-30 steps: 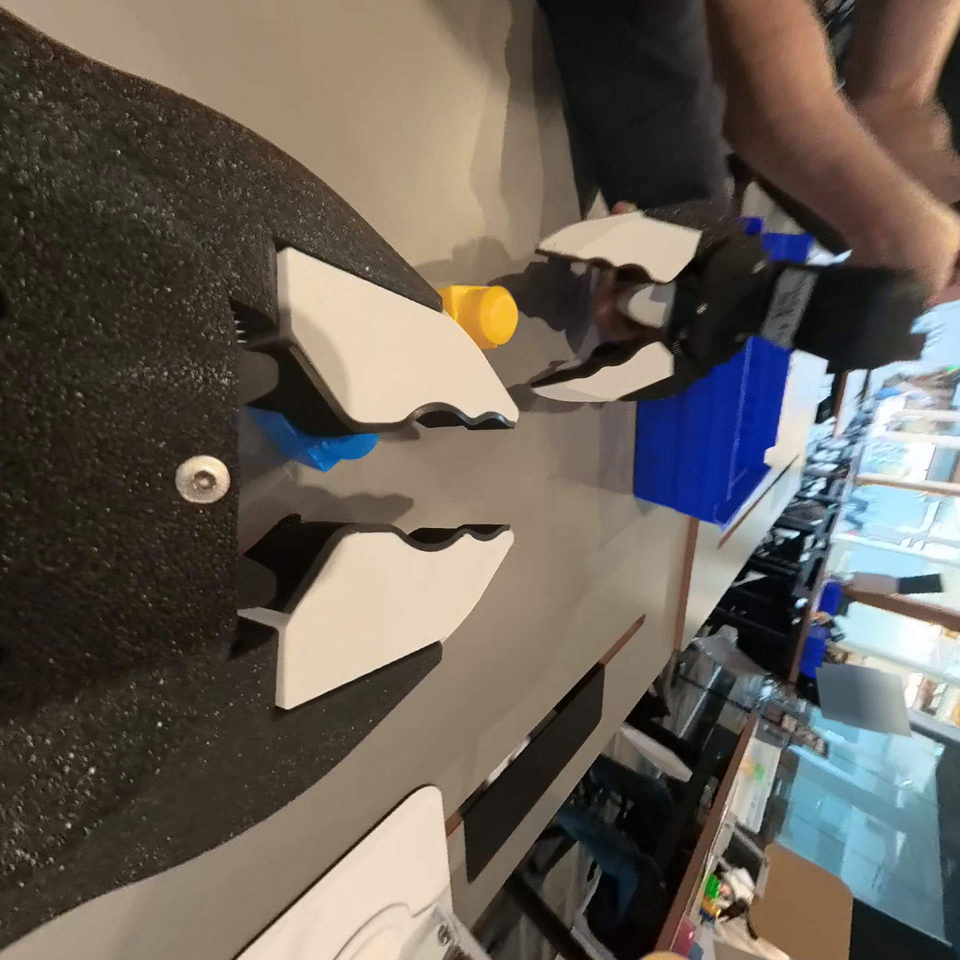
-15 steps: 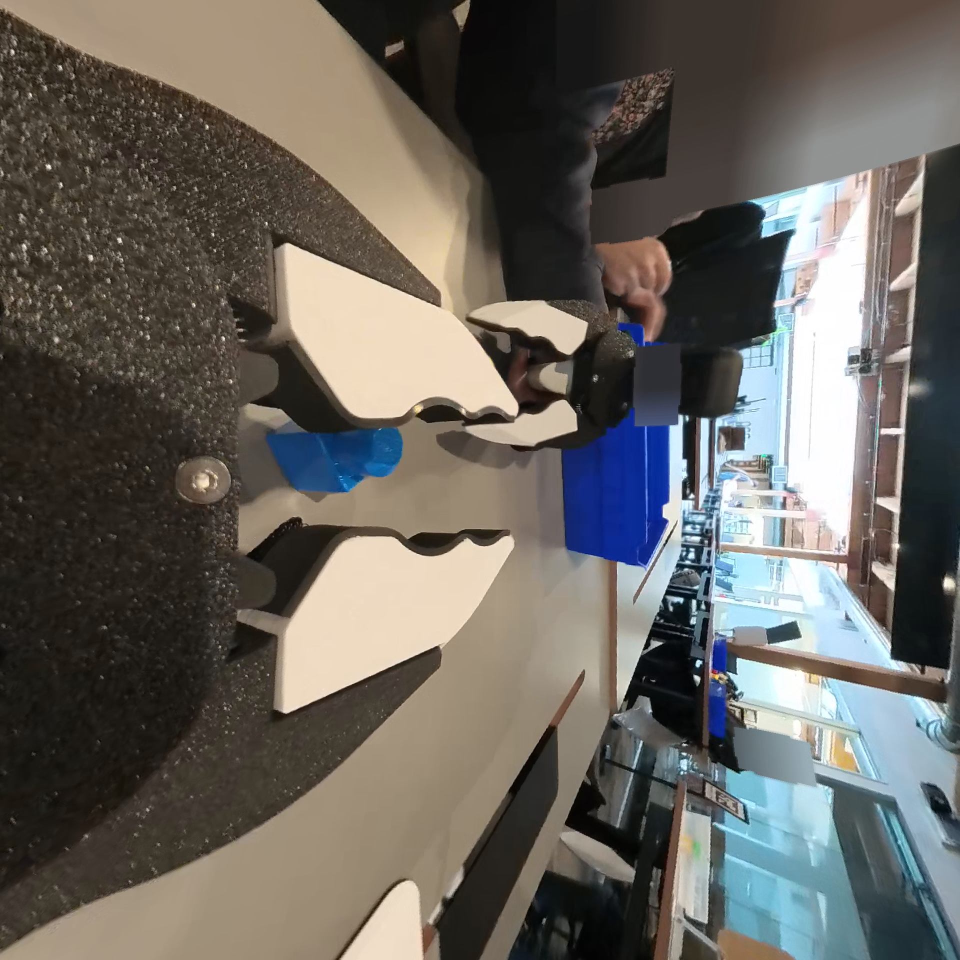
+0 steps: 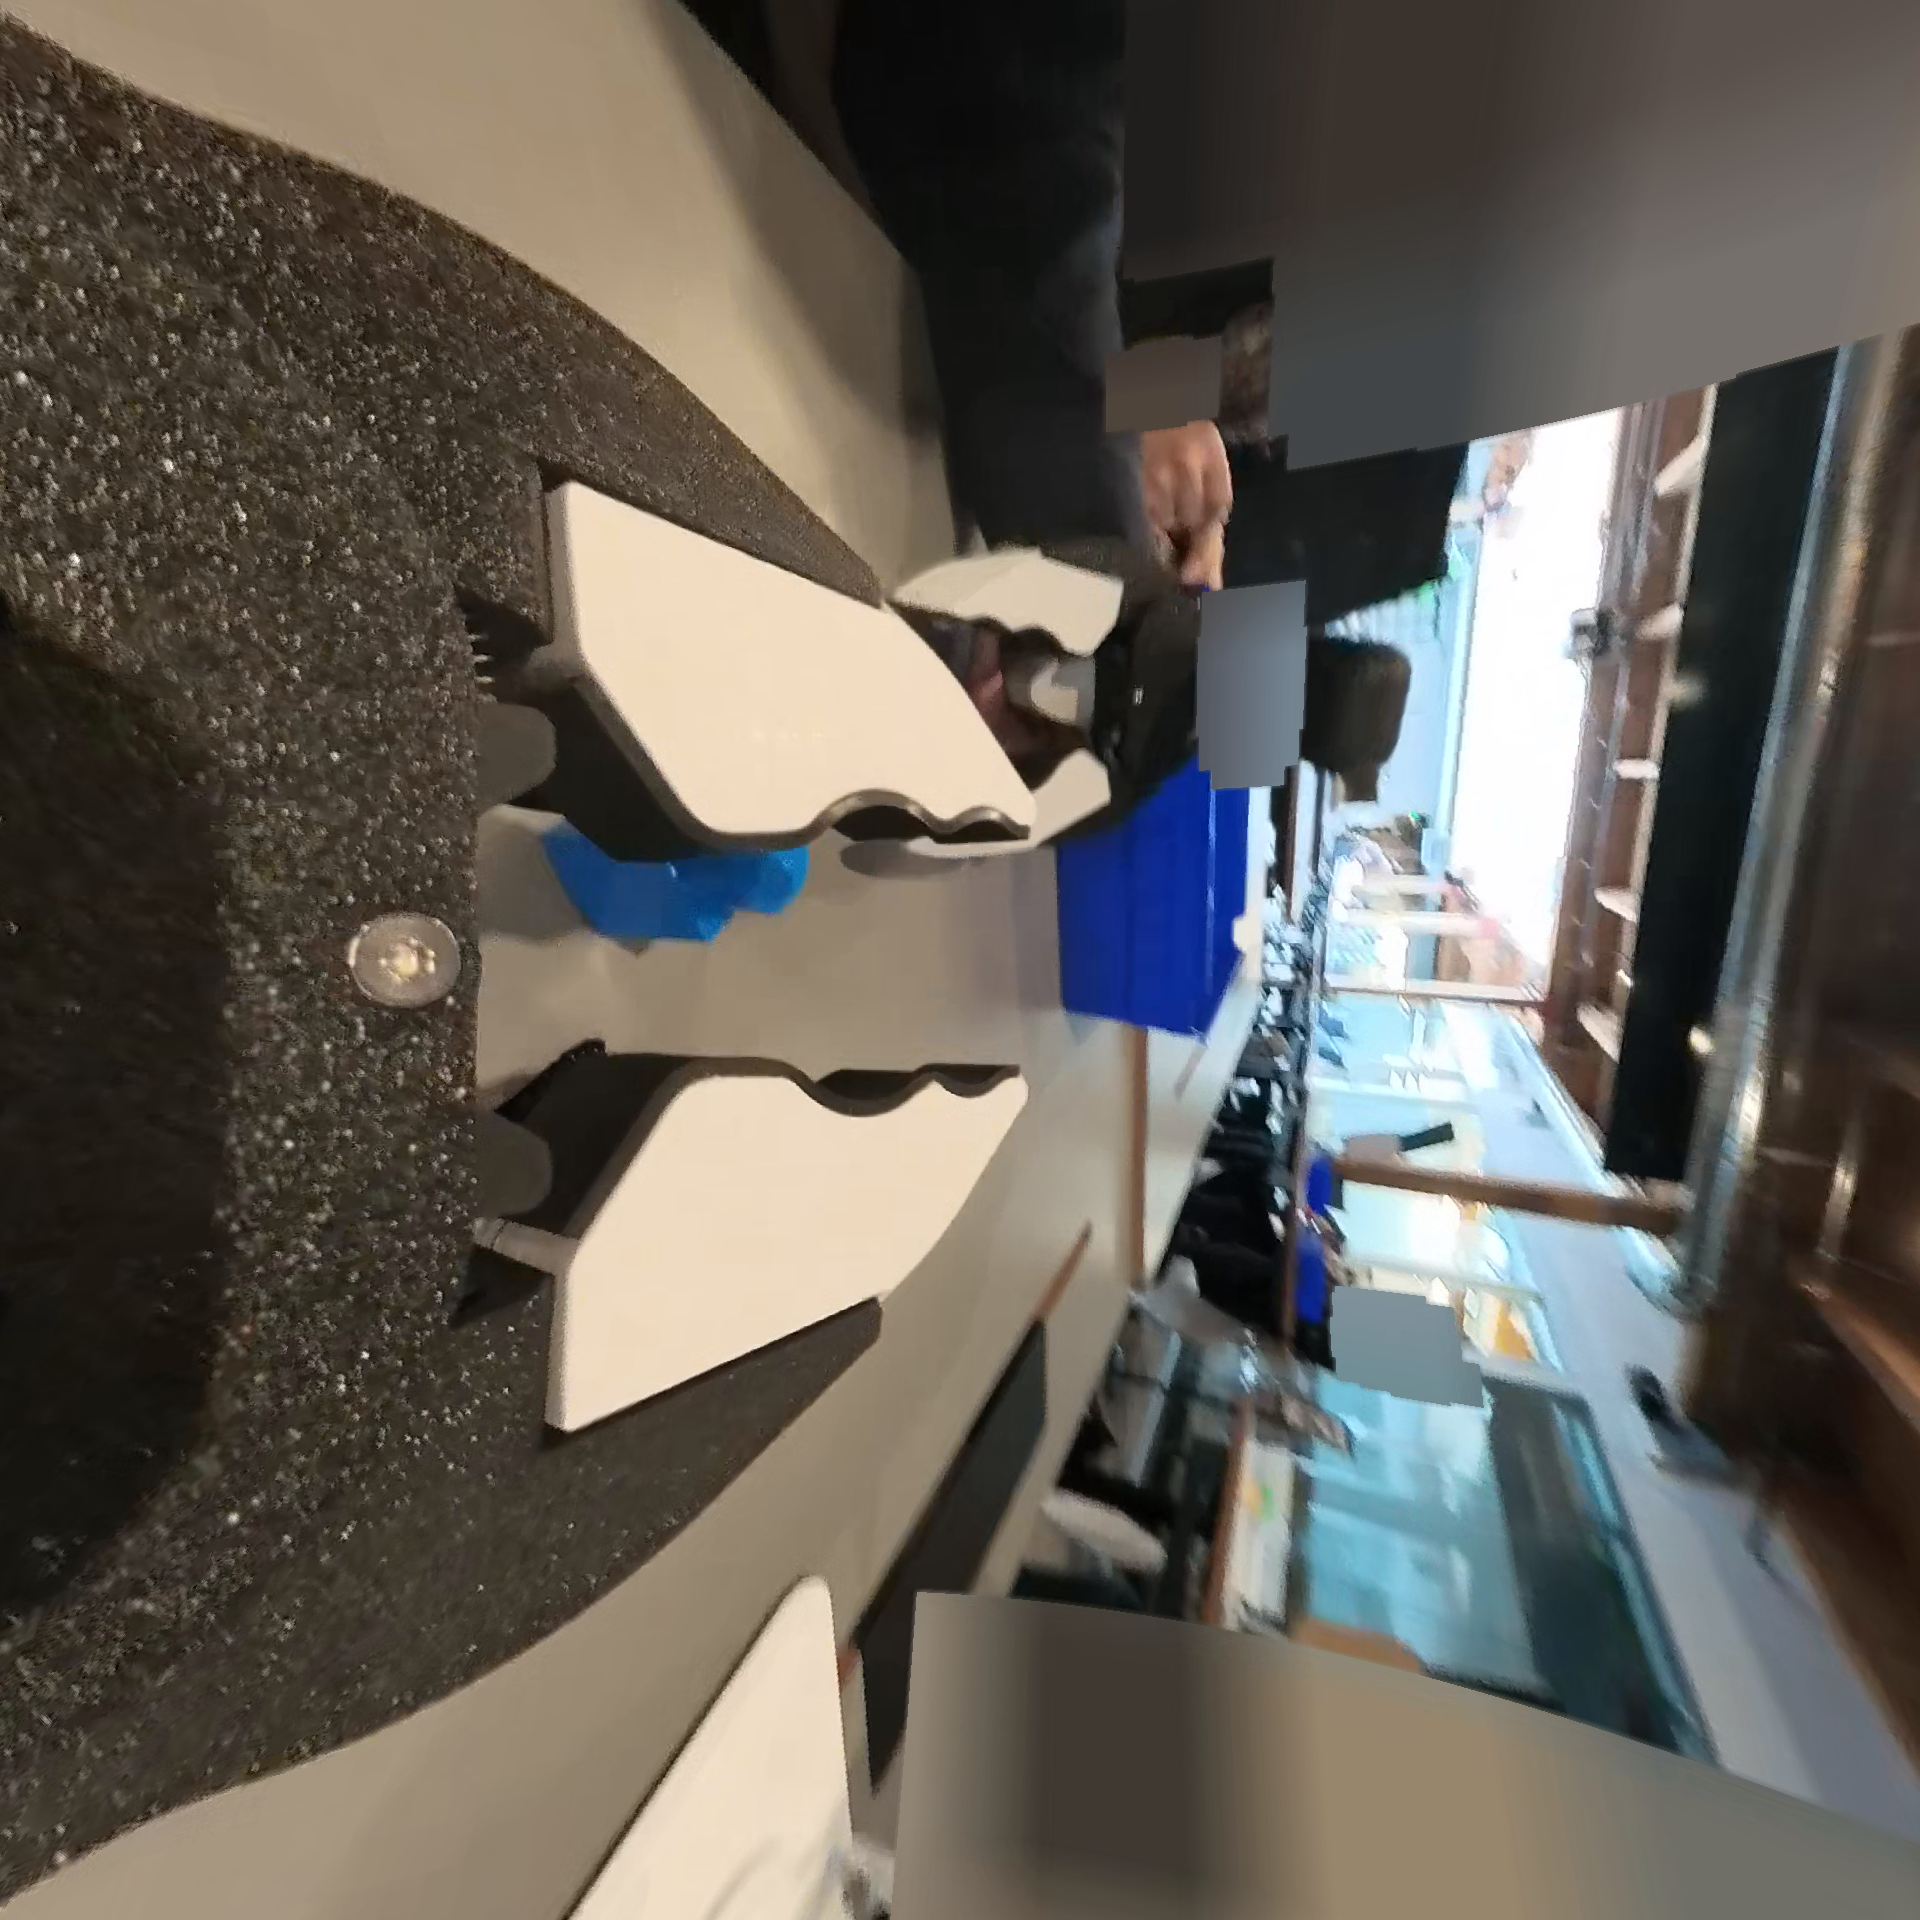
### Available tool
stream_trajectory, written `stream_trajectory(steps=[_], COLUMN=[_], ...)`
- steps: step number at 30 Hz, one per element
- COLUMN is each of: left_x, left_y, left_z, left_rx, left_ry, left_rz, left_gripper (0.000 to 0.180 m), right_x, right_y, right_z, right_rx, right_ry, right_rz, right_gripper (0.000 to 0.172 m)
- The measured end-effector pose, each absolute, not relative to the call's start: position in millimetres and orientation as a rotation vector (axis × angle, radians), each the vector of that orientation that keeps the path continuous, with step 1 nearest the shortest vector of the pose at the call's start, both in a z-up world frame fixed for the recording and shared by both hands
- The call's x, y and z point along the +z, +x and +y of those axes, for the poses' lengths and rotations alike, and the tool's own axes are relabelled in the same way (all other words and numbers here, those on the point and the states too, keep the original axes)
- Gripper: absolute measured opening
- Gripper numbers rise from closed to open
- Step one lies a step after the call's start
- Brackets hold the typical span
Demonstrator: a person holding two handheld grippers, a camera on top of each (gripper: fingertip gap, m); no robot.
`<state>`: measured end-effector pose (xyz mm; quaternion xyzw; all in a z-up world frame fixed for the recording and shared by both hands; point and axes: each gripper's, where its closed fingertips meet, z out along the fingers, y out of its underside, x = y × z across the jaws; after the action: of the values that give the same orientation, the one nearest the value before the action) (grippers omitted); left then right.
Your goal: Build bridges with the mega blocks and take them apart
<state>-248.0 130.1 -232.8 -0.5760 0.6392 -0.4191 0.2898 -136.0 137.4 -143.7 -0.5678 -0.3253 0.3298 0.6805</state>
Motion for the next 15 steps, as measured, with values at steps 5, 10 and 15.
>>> stream_trajectory(steps=[5, 10, 15], left_x=[-213, -173, -153], left_y=[-240, -244, -262], left_z=[130, 135, 153], left_rx=[-1.184, -1.507, -1.565], left_ry=[-1.574, -1.577, -1.553], left_rz=[1.517, 1.088, 0.738], left_gripper=[0.076, 0.082, 0.083], right_x=[-149, -148, -149], right_y=[-130, -131, -132], right_z=[142, 141, 141], right_rx=[0.662, 0.620, 0.612], right_ry=[-1.268, -1.257, -1.259], right_rz=[-0.692, -0.707, -0.719], right_gripper=[0.041, 0.041, 0.042])
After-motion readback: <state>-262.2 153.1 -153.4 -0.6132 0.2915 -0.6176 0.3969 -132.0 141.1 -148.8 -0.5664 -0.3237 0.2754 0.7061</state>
